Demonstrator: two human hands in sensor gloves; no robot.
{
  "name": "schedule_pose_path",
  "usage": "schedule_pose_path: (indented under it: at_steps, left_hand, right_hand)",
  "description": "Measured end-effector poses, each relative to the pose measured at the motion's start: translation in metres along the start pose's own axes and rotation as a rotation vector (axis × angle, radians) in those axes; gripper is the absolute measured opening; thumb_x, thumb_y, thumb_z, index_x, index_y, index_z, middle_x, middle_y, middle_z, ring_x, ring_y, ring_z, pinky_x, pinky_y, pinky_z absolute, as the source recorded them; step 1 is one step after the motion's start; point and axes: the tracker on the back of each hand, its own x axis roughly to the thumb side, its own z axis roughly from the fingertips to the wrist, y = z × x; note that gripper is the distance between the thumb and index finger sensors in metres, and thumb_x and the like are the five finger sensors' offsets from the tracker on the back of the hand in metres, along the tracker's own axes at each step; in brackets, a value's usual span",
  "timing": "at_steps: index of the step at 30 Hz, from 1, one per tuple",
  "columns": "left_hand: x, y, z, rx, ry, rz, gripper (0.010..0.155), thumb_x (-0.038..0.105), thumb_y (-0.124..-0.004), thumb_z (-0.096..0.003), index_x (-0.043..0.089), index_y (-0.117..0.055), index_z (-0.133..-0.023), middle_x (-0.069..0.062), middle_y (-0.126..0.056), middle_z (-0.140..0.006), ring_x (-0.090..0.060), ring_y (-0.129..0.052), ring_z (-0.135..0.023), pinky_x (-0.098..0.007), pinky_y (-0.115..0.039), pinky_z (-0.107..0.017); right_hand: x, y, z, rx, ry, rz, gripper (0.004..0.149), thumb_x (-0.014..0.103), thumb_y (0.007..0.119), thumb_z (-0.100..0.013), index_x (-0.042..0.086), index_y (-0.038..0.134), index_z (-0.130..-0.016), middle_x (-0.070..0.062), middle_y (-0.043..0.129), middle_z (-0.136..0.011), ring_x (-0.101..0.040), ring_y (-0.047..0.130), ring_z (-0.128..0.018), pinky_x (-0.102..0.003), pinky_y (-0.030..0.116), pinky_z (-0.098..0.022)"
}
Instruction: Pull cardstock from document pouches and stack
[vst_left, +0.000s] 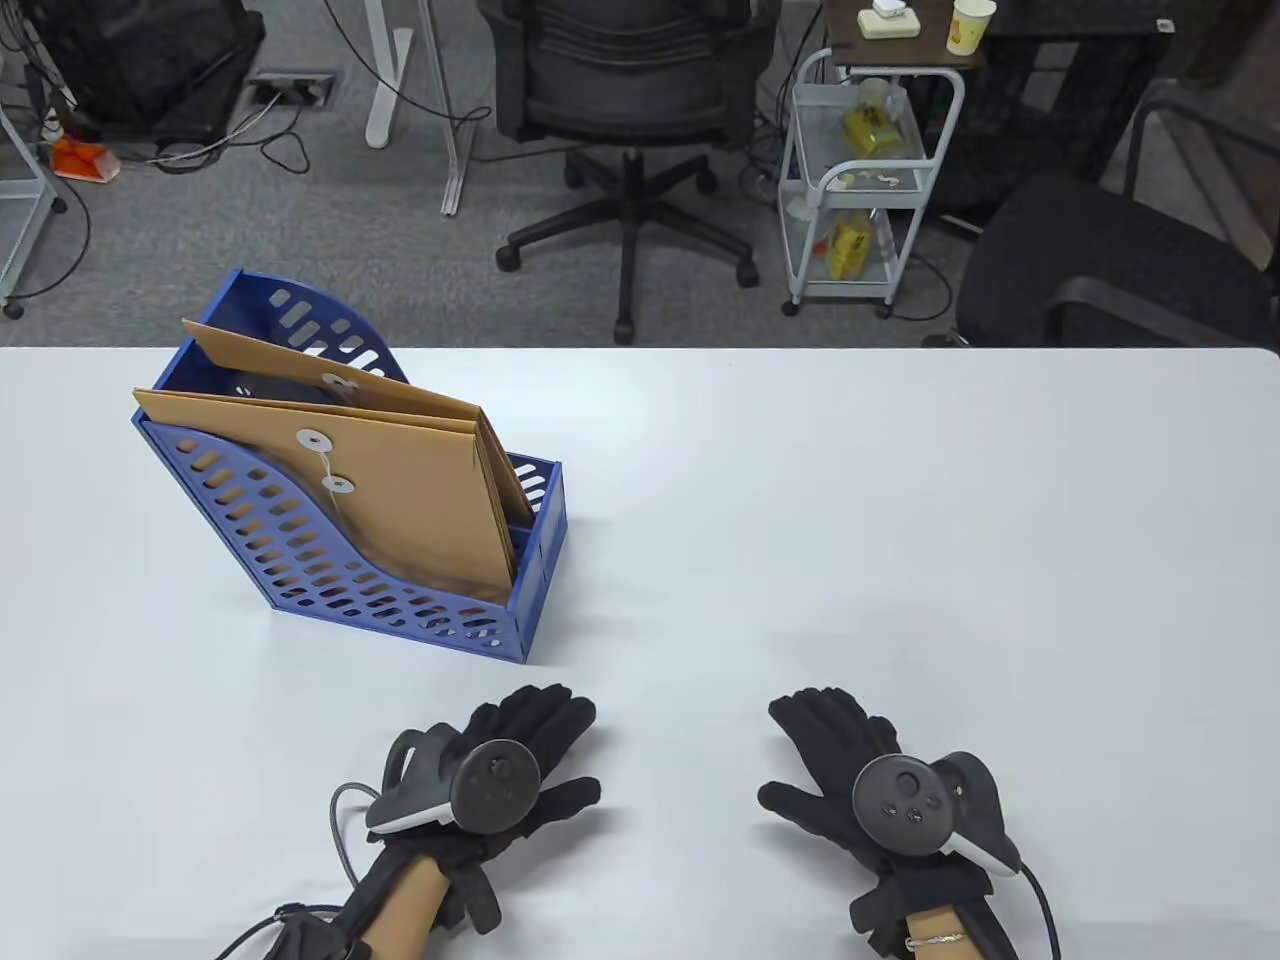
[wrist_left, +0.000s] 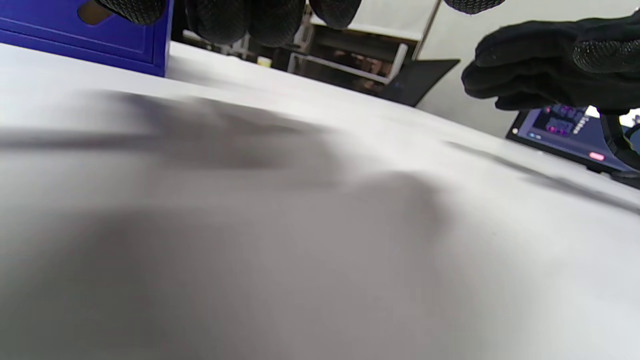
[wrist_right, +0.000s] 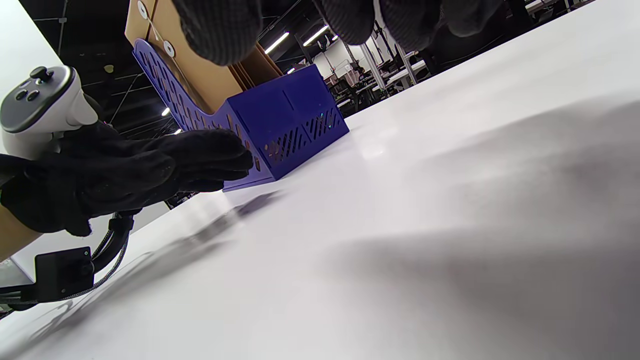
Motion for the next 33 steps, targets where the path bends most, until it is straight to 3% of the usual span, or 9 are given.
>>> schedule_pose_path:
  at_steps: [6,9,13,17,22,25,29,33]
  left_hand:
    - [-0.001,0.025,0.008,0.17,0.059,-0.034,0.067,0.052,-0.056,-0.0667,0.014,-0.045,-0.12,-0.024,-0.051,-0.123,-0.05,-0.053,-0.108,-0.07,-0.05,-0.073]
    - [-0.001,0.06,0.02,0.379,0.104,-0.001,0.069,0.05,-0.06,-0.0663,0.014,-0.04,-0.122,-0.025,-0.042,-0.126,-0.05,-0.044,-0.111,-0.072,-0.047,-0.074]
    - [0.002,0.117,0.034,0.657,0.205,-0.08,0.075,0.049,-0.062,-0.0667,0.013,-0.027,-0.123,-0.025,-0.028,-0.128,-0.051,-0.032,-0.113,-0.073,-0.043,-0.076]
    - [0.005,0.169,0.033,0.794,0.341,-0.152,0.084,0.051,-0.065,-0.0658,0.014,-0.015,-0.122,-0.023,-0.015,-0.128,-0.05,-0.021,-0.113,-0.072,-0.038,-0.078]
    - [0.002,0.198,0.015,0.753,0.458,-0.286,0.09,0.056,-0.066,-0.0633,0.02,-0.007,-0.121,-0.016,-0.004,-0.128,-0.046,-0.008,-0.114,-0.071,-0.032,-0.081]
    - [-0.005,0.205,0.007,0.725,0.518,-0.266,0.09,0.061,-0.064,-0.0619,0.022,-0.009,-0.121,-0.014,-0.003,-0.129,-0.043,-0.006,-0.114,-0.071,-0.03,-0.082]
    - [-0.008,0.201,0.01,0.76,0.494,-0.211,0.086,0.062,-0.063,-0.0621,0.023,-0.016,-0.123,-0.014,-0.008,-0.13,-0.044,-0.007,-0.115,-0.072,-0.031,-0.081]
    - [-0.005,0.191,0.022,0.786,0.48,-0.33,0.086,0.06,-0.063,-0.0633,0.021,-0.015,-0.123,-0.017,-0.009,-0.13,-0.046,-0.01,-0.114,-0.072,-0.033,-0.08]
  right_hand:
    - [0.002,-0.004,0.001,-0.031,-0.013,0.018,0.076,0.059,0.056,-0.068,0.011,0.039,-0.124,-0.026,0.046,-0.123,-0.056,0.042,-0.112,-0.073,0.041,-0.071]
    - [0.001,-0.006,-0.001,-0.037,-0.008,0.008,0.075,0.058,0.056,-0.069,0.011,0.04,-0.124,-0.026,0.046,-0.123,-0.056,0.043,-0.112,-0.073,0.041,-0.072]
    - [0.002,-0.007,0.0,-0.05,-0.006,0.027,0.074,0.058,0.056,-0.069,0.01,0.041,-0.123,-0.026,0.047,-0.123,-0.056,0.043,-0.111,-0.073,0.041,-0.071]
    - [0.003,-0.008,0.0,-0.056,-0.014,0.025,0.074,0.058,0.056,-0.069,0.01,0.041,-0.123,-0.026,0.048,-0.123,-0.055,0.044,-0.111,-0.073,0.042,-0.072]
    - [0.004,-0.009,0.002,-0.07,-0.03,0.009,0.073,0.058,0.056,-0.069,0.01,0.043,-0.123,-0.025,0.049,-0.123,-0.055,0.045,-0.111,-0.073,0.042,-0.072]
    - [0.005,-0.011,0.003,-0.081,-0.041,0.002,0.073,0.058,0.056,-0.069,0.01,0.043,-0.123,-0.025,0.049,-0.123,-0.055,0.045,-0.111,-0.073,0.042,-0.072]
    - [0.006,-0.011,0.003,-0.079,-0.05,0.003,0.073,0.058,0.056,-0.069,0.011,0.043,-0.123,-0.025,0.05,-0.123,-0.054,0.046,-0.111,-0.072,0.042,-0.072]
    - [0.005,-0.011,0.003,-0.075,-0.05,-0.006,0.073,0.058,0.056,-0.069,0.011,0.044,-0.123,-0.025,0.05,-0.123,-0.055,0.046,-0.111,-0.072,0.042,-0.072]
